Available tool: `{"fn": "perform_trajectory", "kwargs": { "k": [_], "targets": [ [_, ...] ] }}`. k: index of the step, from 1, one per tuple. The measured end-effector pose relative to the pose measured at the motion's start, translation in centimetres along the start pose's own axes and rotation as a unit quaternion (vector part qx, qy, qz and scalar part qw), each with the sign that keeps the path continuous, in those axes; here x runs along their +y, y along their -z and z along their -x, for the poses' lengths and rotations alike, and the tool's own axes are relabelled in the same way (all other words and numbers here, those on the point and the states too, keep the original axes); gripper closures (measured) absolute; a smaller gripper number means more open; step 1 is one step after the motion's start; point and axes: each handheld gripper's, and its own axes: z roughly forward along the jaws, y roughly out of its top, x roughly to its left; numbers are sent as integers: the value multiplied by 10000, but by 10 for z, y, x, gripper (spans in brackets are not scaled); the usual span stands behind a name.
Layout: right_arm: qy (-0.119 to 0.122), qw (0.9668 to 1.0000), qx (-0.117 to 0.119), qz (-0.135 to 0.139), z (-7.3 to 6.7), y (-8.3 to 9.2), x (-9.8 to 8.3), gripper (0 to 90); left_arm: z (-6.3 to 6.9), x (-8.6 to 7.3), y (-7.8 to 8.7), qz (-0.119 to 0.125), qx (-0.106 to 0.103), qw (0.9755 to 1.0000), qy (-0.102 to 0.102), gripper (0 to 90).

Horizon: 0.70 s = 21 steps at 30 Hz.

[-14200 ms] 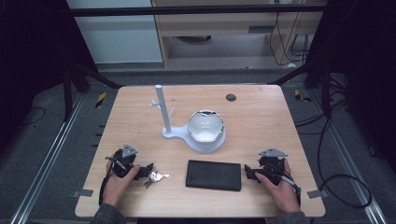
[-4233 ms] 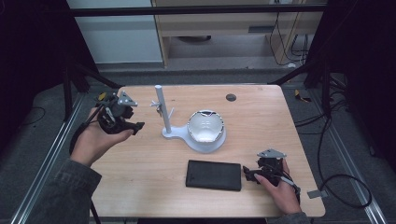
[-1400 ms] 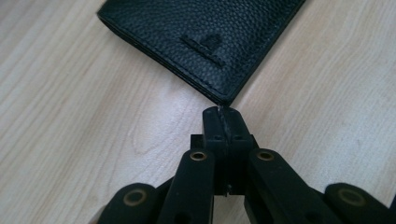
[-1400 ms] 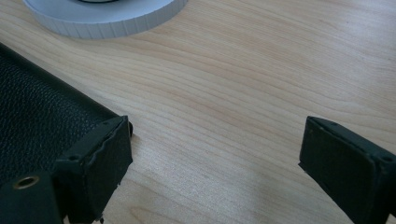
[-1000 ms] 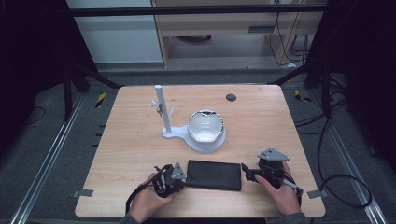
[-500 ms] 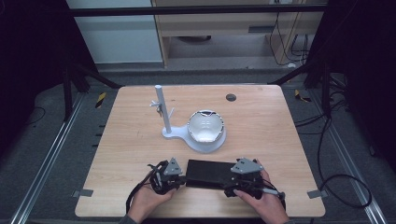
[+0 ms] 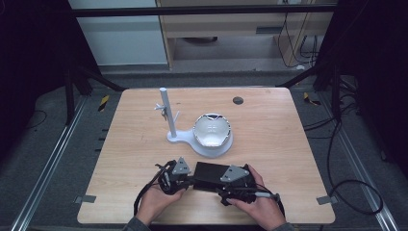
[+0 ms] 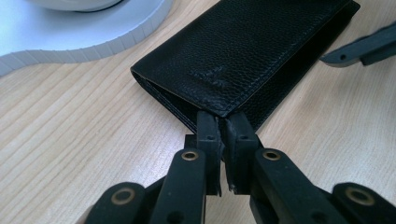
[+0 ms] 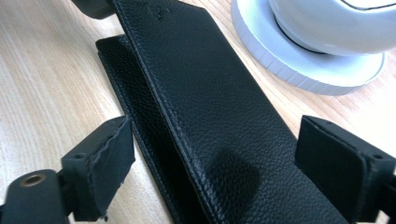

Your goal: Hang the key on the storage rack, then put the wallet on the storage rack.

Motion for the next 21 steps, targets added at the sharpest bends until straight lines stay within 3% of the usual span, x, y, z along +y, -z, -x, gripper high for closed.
{"fn": "perform_trajectory", "kwargs": {
  "k": [17,21],
  "targets": [
    [247,9984,-202,-471,1,-7,5,215,-5,12,3,17,45,10000,16,853],
    [243,9984,-236,-456,3,-9,6,232,-5,13,3,9,35,10000,14,848]
  ]
}}
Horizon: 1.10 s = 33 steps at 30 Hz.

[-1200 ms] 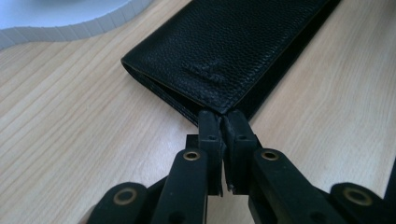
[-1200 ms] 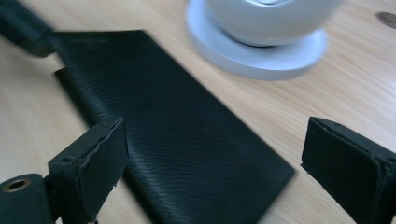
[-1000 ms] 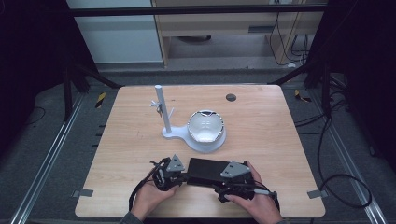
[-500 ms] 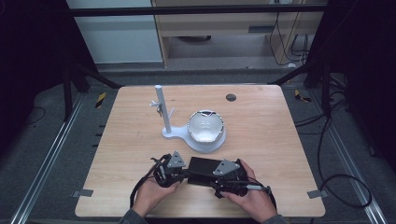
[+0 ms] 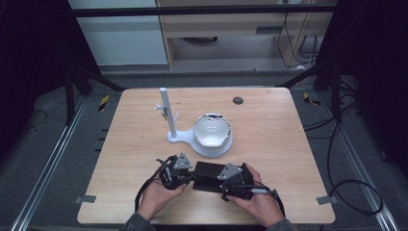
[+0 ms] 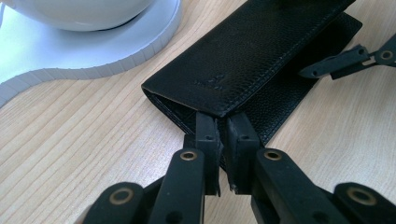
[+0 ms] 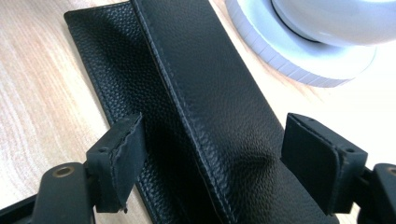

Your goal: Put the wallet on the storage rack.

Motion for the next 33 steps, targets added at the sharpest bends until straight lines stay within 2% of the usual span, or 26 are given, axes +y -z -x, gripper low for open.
{"fn": "perform_trajectory", "kwargs": {
  "k": [7,15,33],
  "targets": [
    [99,9999,27,-63,0,-2,3,238,0,1,0,-10,-11,10000,5,849],
    [59,10000,-6,-47,1,-3,3,238,0,3,2,1,-7,10000,-25,847],
    [6,10000,-96,20,3,-6,5,319,0,7,4,-10,-20,10000,-42,842]
  ]
}}
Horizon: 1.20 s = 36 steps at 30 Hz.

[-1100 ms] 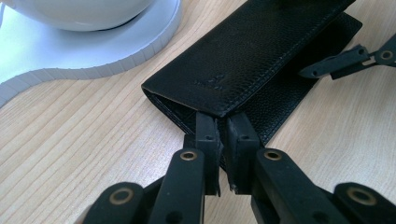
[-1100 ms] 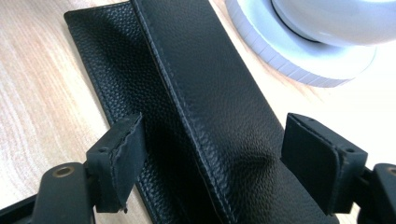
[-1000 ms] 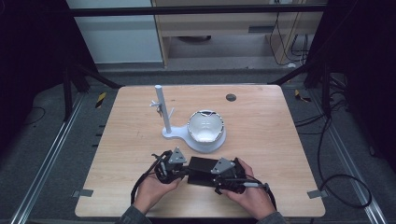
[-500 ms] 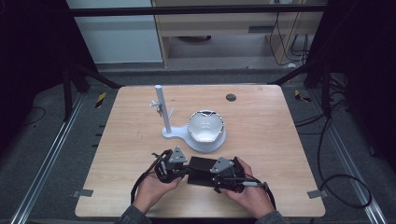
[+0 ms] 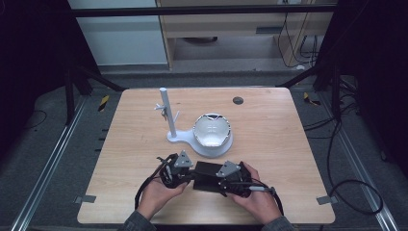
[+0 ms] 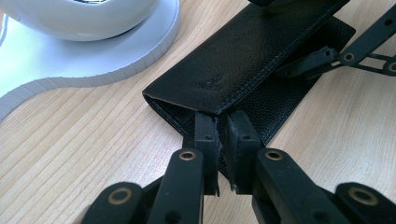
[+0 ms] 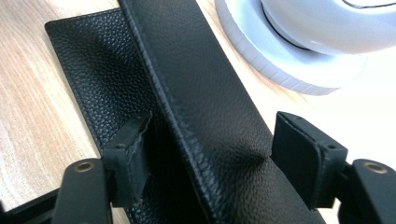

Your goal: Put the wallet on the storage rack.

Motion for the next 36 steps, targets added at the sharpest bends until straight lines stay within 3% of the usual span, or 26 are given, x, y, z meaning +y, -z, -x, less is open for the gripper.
{"fn": "perform_trajectory", "kwargs": {
  "k": [10,18,22,25,30,33,36],
  "targets": [
    [-2,10000,-37,50,1,-2,0,419,0,2,1,1,2,10000,6,839],
    [49,9998,-121,146,2,-5,0,592,-1,5,2,21,-20,10000,52,821],
    [93,9995,-182,238,5,-5,-1,702,-1,7,5,95,-8,9999,89,770],
    [142,9992,-194,312,8,-3,-1,751,-2,7,9,112,104,9998,117,663],
    [283,9984,-219,431,12,2,-1,802,-6,7,13,206,266,9992,217,394],
    [153,9977,-249,606,20,10,-4,822,-9,9,15,270,227,9991,248,252],
    [-22,9964,-265,802,29,19,-9,835,-11,14,15,289,153,9993,159,190]
  ]
}}
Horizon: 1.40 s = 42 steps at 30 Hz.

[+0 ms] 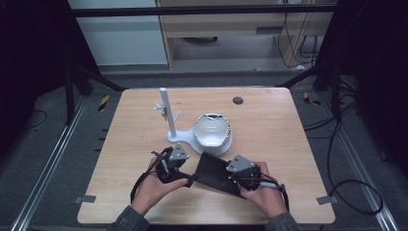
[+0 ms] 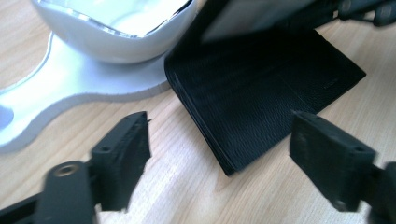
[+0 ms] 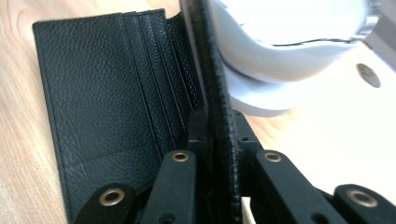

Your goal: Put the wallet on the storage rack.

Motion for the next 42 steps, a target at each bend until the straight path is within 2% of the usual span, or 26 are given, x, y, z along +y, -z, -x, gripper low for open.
{"fn": "perform_trajectory", "kwargs": {
  "k": [7,15,20,24,31,42],
  "targets": [
    [-419,9983,24,403,17,16,-8,838,-1,22,1,-1,26,9998,-190,176],
    [-775,9929,36,901,30,34,-12,838,2,47,6,-28,20,9989,-470,173],
    [-920,9898,37,1091,35,43,-16,838,3,56,12,30,-9,9987,-513,174],
    [-988,9878,18,1207,38,49,-17,839,1,57,13,30,-113,9987,-487,171],
    [-1086,9835,-11,1449,44,58,-14,839,0,59,11,-14,-169,9983,-566,158],
    [-1043,9815,35,1607,45,63,-7,839,-4,66,11,44,-111,9981,-608,152]
  ]
}}
